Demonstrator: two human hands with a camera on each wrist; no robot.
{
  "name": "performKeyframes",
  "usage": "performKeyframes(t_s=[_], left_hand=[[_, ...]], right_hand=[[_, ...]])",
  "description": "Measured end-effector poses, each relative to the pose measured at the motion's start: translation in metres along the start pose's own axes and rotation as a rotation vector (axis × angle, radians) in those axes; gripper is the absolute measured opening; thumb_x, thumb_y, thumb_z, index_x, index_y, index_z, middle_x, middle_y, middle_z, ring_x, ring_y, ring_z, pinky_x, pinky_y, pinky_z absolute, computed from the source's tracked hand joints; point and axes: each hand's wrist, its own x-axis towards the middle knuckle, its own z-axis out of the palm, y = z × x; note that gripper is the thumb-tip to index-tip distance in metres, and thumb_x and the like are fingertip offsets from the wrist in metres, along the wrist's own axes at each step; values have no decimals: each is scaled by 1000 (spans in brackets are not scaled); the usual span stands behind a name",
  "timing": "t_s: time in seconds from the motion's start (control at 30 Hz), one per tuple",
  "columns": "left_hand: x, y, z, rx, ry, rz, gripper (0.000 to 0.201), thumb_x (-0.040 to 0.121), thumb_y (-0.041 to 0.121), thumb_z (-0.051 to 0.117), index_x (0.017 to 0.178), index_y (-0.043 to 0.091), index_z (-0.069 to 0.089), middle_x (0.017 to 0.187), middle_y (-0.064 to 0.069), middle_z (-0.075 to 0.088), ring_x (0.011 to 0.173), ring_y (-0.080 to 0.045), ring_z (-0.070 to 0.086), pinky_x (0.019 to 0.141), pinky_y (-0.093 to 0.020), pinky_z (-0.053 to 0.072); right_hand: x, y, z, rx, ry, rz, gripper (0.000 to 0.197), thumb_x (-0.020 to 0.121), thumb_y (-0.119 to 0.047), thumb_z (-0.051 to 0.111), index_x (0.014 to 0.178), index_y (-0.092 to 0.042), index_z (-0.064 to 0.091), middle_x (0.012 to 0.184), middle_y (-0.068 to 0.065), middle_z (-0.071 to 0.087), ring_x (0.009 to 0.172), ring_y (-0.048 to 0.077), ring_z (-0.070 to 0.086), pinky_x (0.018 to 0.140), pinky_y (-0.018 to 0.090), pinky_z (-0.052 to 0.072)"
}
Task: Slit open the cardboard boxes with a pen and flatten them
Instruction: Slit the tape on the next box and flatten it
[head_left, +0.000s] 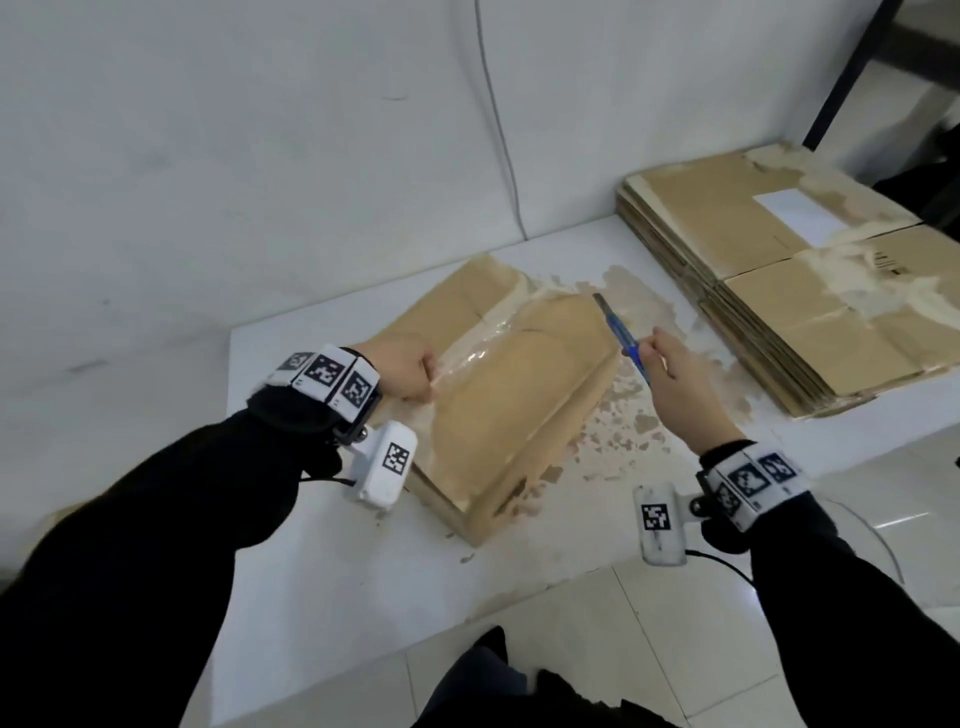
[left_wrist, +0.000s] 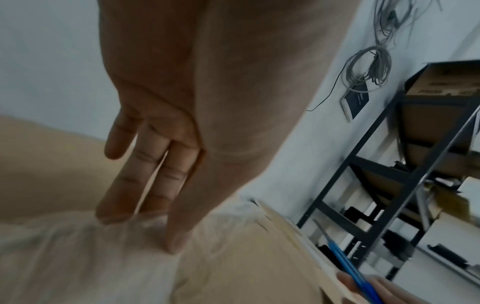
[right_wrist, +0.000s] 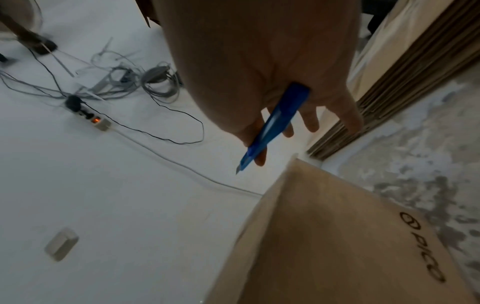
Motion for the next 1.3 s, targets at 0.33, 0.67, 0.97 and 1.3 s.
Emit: performKeyframes(t_s=[0.33,0.67,0.97,1.3], left_hand=[[36,-27,-20,29,-70,-89,34,86,47,60,104,19,58,105,0,59,98,-20,56,82,-30,42],[55,22,-1,-173,-203,73,40,69,54,77,80,16,76,80,4,74,74,-12,66,70,-24,49],[25,35,17,0,-79,39,43,71,45,79,74,21,44,73,12,44,77,-16,45,65,-29,33],[9,48,37,177,127,-178,59,74,55,71,122,26,54,115,3,51,114,-20,44,98,-37,33]], right_hand=[[42,-22,32,96,49,180,26,103,-21,28,93,-5,46,85,6,49,80,25,51,75,42,53],[-26,-15,46,220,-291,308,21,103,-21,30,99,-7,45,86,17,65,61,30,64,55,37,56],[39,8,5,-196,-602,-282,27,101,-18,38,115,-34,55,65,-2,57,46,4,44,47,16,35],[81,23,-48,-267,-1041,-309,21,99,-24,46,103,-30,65,63,-6,62,47,3,45,50,19,39]])
